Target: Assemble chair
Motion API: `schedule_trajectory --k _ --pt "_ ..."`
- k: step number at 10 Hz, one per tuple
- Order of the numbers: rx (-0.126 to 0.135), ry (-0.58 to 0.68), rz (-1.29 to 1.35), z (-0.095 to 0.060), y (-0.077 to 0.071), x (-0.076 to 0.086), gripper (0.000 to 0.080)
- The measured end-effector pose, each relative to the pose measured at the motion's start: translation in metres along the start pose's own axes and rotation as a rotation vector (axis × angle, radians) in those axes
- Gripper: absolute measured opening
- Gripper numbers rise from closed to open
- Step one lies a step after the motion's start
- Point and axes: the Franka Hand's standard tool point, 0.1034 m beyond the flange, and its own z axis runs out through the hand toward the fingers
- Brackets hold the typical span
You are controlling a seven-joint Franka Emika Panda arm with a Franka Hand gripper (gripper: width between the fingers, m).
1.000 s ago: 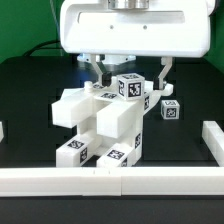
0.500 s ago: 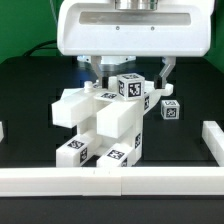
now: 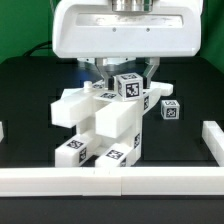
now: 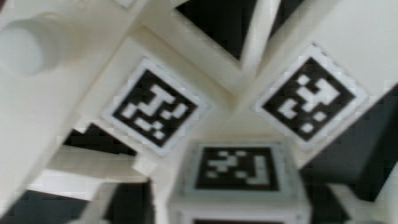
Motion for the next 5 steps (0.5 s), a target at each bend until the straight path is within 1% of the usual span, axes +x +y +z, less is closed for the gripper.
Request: schedule_trajectory --k 1,3,5 --pt "0.0 0.0 0.019 0.0001 0.0 0.0 0.0283" --pt "0.001 0.0 0.034 0.0001 0.0001 -0.0001 0.0284" --pt "0.001 0.0 0.19 0.0002 -0.0003 -0.0001 0.0284"
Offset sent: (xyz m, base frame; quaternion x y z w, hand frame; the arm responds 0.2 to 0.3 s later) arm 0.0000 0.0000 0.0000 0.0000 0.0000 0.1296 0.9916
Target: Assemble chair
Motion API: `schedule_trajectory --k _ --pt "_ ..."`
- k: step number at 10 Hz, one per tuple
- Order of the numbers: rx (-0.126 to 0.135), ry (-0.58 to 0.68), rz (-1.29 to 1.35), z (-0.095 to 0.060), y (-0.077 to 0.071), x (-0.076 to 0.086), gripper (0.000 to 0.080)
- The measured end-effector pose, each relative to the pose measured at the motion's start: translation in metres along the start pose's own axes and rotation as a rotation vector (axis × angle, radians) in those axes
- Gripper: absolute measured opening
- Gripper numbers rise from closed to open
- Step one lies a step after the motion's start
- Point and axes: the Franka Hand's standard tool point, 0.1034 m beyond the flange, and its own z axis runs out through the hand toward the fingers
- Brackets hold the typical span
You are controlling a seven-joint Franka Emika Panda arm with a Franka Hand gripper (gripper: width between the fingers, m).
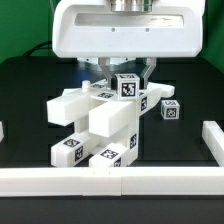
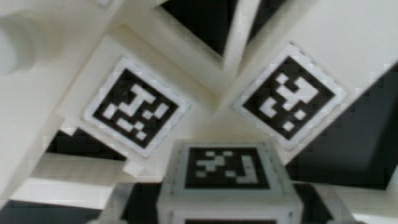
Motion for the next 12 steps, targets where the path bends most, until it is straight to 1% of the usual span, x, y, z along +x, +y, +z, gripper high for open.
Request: schedule_trajectory --k 3,6,7,9,10,12 --pt "0.002 0.0 0.199 0.0001 -0.0003 -0.0002 0.0284" --pt "0.036 -0.006 0.496 0.0012 0.0004 -0.0011 0.0284" --pt "0.044 -0.009 0.605 0.0013 0.0005 -0.0011 0.0284" --pt "0.078 -0.018 0.773 0.0017 0.0012 -0.001 0.0284" --pt "0.084 -0.023 0.866 0.0017 0.0007 -0.0009 0.0284" --pt "0.085 -0.031 1.011 0.0016 -0.0028 -0.0009 0.0284"
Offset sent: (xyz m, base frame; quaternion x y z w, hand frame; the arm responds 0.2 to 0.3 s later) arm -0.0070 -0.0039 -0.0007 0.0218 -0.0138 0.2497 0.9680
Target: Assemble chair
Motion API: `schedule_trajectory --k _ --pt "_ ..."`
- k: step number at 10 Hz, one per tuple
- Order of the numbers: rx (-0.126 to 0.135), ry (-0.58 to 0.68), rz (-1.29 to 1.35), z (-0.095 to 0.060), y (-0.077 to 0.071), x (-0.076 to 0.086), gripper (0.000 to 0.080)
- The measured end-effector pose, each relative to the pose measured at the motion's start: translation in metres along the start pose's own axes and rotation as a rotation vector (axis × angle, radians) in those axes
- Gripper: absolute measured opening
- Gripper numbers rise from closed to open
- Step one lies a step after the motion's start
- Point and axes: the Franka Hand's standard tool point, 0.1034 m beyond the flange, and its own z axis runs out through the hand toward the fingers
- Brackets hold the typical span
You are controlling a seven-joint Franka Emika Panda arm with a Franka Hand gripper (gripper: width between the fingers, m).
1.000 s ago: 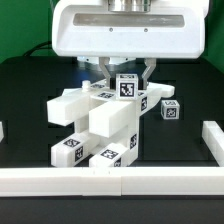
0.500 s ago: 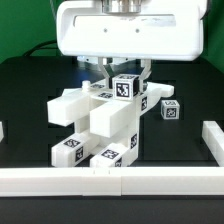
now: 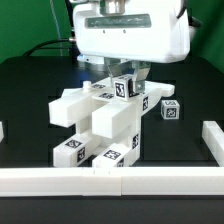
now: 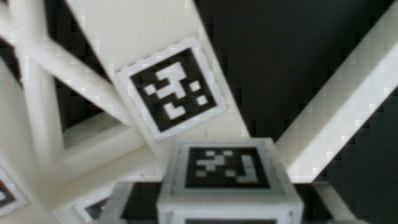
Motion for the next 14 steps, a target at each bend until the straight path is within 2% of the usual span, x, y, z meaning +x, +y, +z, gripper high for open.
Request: schedule_trajectory --k 3,5,6,7,9,12,14 --pt "0.0 -0.001 0.099 0.0002 -0.0007 -0.0014 0.0284" --pt "-0.002 -0.003 0.02 -0.0001 -0.0008 -0.0019 0.0576" --pt "-0.003 -0.003 0.007 0.0 -0.0017 -0.0034 0.0576" --pt "-0.003 -0.003 -0.061 0.0002 -0.0025 -0.0048 0.0634" --pt "-0.004 -0.002 -0.202 0.0002 -0.003 -0.0055 0.0647" --pt "-0.027 0.012 -0.493 0.0001 -0.0032 -0.0056 0.0648" --pt "-0.055 0.027 -0.737 -0.003 -0.0067 -0.0032 0.0648"
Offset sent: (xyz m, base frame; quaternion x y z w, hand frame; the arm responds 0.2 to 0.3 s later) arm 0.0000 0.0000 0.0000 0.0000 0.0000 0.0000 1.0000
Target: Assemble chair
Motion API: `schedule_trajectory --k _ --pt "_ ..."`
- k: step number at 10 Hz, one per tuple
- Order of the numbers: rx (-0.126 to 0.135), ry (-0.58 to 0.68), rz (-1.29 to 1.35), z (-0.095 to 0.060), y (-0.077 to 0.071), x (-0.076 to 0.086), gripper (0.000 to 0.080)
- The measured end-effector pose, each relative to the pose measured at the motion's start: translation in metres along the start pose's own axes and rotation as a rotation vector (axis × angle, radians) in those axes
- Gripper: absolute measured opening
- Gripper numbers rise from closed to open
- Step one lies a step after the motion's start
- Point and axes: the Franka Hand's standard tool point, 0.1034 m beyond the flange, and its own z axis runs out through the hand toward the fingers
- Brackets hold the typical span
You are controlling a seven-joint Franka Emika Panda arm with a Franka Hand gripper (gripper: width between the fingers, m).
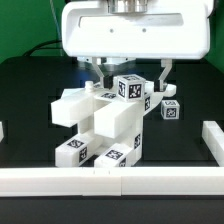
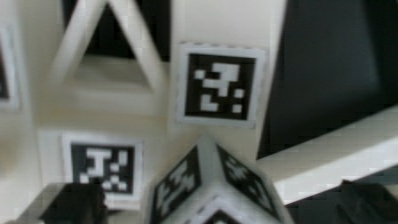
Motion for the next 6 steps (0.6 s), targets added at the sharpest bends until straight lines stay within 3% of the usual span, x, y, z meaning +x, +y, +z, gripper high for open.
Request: schedule_trajectory --k 3,6 --pt "-0.017 0.001 -0.264 0.0002 -0.0004 -0.0002 0.0648" --pt "-0.018 -0.001 -0.452 0.0006 0.0013 -0.0002 0.0648"
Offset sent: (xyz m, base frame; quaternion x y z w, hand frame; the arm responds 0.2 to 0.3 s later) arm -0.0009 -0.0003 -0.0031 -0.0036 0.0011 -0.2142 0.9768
